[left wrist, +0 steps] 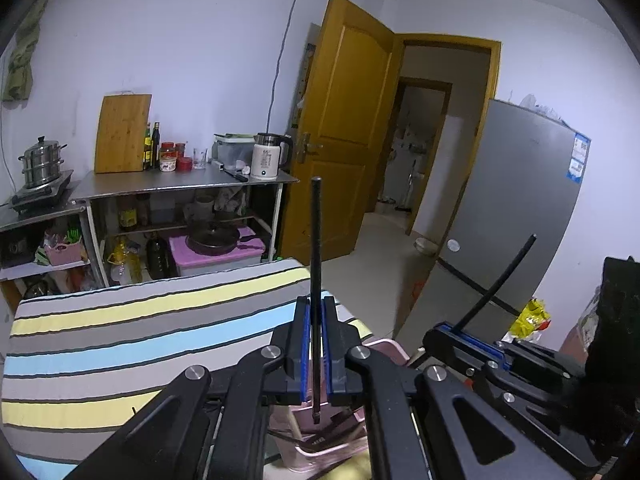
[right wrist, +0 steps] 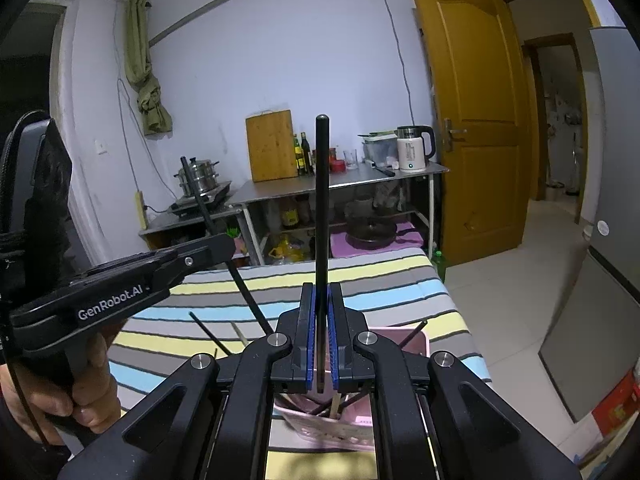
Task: Organize utensils
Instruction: 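Carry the black chopsticks in both tools up over the pink holder, then open the left tool into the pink holder while the right tool releases its chopstick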
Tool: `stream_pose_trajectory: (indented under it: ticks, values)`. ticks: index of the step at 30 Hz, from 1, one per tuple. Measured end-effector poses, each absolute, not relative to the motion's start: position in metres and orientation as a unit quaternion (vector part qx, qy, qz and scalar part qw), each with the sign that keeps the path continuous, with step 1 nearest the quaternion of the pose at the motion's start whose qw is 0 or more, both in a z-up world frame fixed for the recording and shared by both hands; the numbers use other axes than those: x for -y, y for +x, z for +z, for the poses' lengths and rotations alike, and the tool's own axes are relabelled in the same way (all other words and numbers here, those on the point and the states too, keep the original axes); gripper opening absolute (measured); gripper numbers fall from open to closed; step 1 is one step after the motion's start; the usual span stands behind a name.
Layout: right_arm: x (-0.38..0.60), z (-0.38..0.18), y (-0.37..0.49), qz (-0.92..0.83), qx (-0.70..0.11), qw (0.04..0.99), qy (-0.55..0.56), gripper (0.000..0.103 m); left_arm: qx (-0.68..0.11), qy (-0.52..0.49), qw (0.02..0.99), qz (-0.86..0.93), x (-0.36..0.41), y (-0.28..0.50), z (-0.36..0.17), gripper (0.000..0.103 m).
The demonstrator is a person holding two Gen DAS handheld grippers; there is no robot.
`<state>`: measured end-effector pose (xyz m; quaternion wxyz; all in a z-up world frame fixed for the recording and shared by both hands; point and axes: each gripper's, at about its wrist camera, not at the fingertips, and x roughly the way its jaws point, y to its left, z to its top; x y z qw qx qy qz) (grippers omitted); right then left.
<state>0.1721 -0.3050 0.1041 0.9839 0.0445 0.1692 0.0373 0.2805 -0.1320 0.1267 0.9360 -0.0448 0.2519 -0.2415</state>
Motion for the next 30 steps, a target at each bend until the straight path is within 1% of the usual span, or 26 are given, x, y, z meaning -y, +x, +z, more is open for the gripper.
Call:
stream_pose_trajectory:
  ticks: [8,16,24,26,28,30]
  values:
    - [0.302,0.085,0.184,0.033,-0.187,0.981,0.035,0.005,-0.276,-0.033,0.932,-0.234,0.138,0.295,0.096,0.005]
    - [0.303,0.066,0.194,0.031,-0.215,0.976,0.028,0.005,-0.293,-0.033,0.927,-0.231,0.137,0.298,0.079,0.005]
    - [0.304,0.066,0.192,0.024,-0.224,0.974,0.032,0.006,-0.281,-0.034,0.93,-0.234,0.131,0.288,0.085,0.008]
    - [0.303,0.068,0.19,0.022,-0.22,0.975,0.031,0.008,-0.273,-0.036,0.932,-0.234,0.129,0.281,0.09,0.009]
    - [0.302,0.073,0.186,0.02,-0.215,0.976,0.029,0.012,-0.265,-0.036,0.935,-0.234,0.126,0.276,0.095,0.01]
    - [0.302,0.076,0.182,0.019,-0.21,0.977,0.027,0.012,-0.258,-0.039,0.937,-0.233,0.121,0.27,0.101,0.011]
